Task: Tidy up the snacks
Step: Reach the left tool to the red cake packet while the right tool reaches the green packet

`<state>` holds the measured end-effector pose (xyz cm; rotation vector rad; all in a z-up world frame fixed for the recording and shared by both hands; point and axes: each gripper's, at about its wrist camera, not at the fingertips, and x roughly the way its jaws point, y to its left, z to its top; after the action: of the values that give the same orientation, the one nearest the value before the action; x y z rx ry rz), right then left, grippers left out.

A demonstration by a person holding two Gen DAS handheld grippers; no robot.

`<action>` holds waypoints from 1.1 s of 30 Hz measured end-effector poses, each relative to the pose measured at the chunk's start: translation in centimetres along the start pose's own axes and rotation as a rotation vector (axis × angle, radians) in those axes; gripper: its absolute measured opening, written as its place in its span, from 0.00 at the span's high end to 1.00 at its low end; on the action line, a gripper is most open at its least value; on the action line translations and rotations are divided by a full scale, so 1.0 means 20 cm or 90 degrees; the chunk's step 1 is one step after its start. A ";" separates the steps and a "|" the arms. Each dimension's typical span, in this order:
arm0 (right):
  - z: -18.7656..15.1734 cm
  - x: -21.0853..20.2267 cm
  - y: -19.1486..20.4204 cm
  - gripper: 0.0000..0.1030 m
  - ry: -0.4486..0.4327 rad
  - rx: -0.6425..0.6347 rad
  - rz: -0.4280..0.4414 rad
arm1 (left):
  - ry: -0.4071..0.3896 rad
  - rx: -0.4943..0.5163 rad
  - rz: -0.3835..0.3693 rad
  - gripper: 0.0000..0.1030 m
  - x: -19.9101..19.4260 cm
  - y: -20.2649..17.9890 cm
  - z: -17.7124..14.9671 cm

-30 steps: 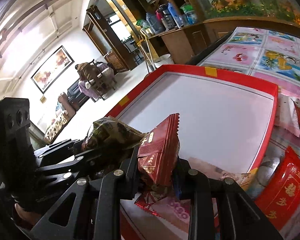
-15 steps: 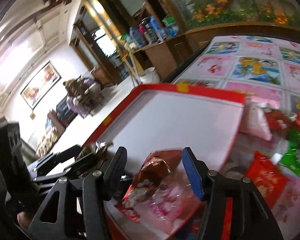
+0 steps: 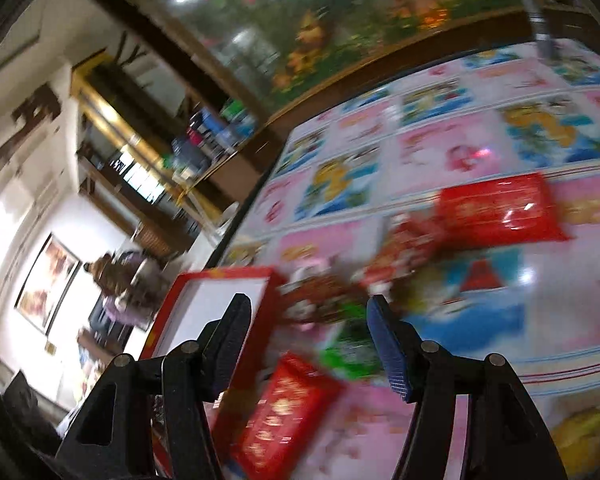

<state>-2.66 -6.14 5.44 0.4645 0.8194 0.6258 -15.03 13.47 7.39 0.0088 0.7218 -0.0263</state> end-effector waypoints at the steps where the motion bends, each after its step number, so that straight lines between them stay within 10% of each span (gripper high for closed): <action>1: 0.01 -0.02 -0.03 0.39 -0.005 0.009 -0.007 | 0.006 0.020 -0.020 0.26 0.01 -0.06 0.01; 9: 0.04 -0.09 -0.16 0.39 -0.020 0.050 -0.027 | 0.072 0.062 -0.134 0.26 0.15 -0.30 0.07; 20: 0.05 -0.20 -0.29 0.38 -0.038 0.103 -0.042 | 0.175 0.057 -0.145 0.27 0.46 -0.41 0.10; 33: 0.03 -0.16 -0.28 0.38 -0.005 0.094 -0.045 | 0.170 0.056 -0.134 0.25 0.52 -0.41 0.11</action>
<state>-1.99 -12.35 4.12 0.5703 0.8747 0.5001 -5.92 5.06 2.19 0.0207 0.9855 -0.2614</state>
